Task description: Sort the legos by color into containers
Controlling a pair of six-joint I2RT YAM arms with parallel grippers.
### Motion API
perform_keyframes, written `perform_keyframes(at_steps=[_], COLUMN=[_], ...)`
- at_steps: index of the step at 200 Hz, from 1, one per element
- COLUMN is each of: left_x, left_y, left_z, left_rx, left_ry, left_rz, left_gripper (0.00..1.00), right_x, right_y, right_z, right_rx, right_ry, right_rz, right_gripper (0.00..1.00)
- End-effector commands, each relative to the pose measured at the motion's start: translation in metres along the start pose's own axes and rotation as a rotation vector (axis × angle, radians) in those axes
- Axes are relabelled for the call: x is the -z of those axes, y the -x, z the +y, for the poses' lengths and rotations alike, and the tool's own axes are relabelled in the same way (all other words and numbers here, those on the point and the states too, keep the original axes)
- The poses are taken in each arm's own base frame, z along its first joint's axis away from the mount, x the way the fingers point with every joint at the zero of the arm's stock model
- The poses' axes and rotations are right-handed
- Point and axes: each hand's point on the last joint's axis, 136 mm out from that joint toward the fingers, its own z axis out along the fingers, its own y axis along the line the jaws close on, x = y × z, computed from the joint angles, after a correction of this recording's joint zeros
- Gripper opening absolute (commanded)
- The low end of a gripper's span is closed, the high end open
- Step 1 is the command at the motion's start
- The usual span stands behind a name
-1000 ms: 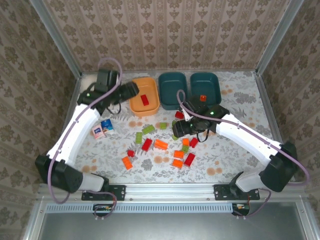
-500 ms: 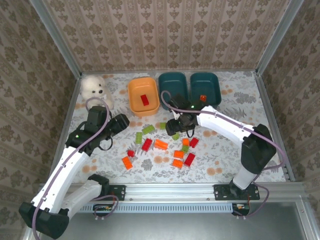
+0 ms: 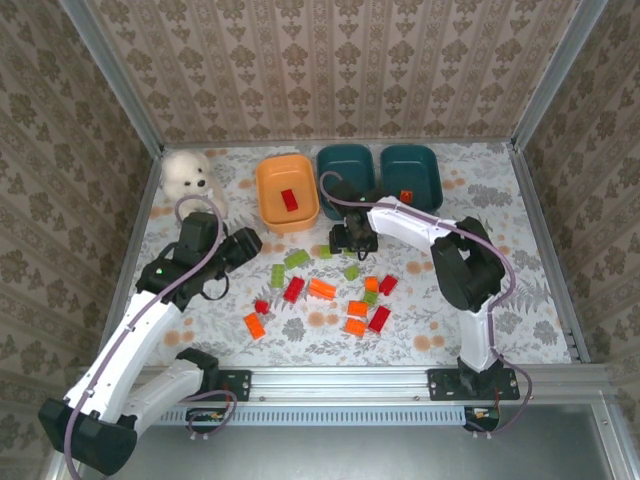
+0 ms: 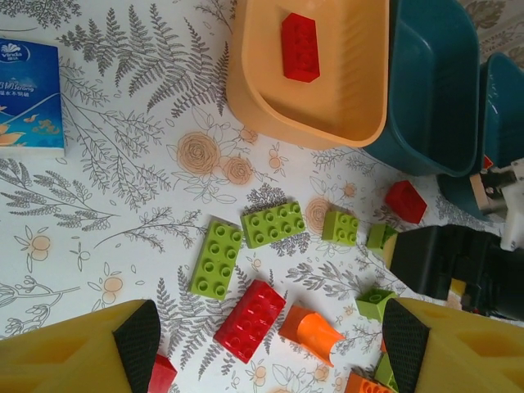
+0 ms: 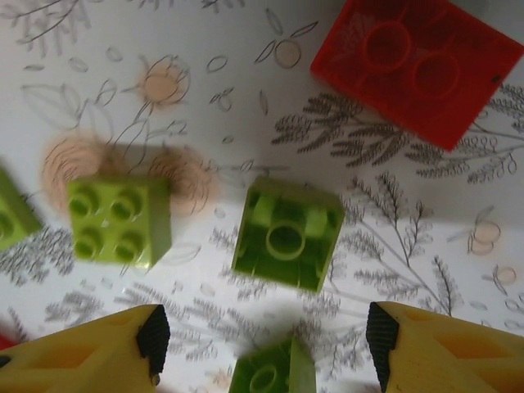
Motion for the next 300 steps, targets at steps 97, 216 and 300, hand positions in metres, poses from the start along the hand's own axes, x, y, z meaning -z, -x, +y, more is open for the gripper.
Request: perform_keyframes(at_steps=[97, 216, 300], left_x=[0.001, -0.015, -0.031], left_y=[0.011, 0.037, 0.048], left_z=[-0.018, -0.06, -0.075], left_rx=[-0.02, -0.04, -0.071], left_ry=[-0.057, -0.133, -0.137], left_rz=[-0.035, -0.033, -0.024], left_gripper=[0.75, 0.76, 0.76], right_x=[-0.031, 0.075, -0.006], right_y=[0.012, 0.114, 0.209], right_z=[-0.008, -0.002, -0.002], right_rx=[-0.105, -0.061, -0.077], right_ry=[-0.071, 0.026, 0.106], right_rz=[0.03, -0.257, -0.307], right_gripper=[0.4, 0.23, 0.24])
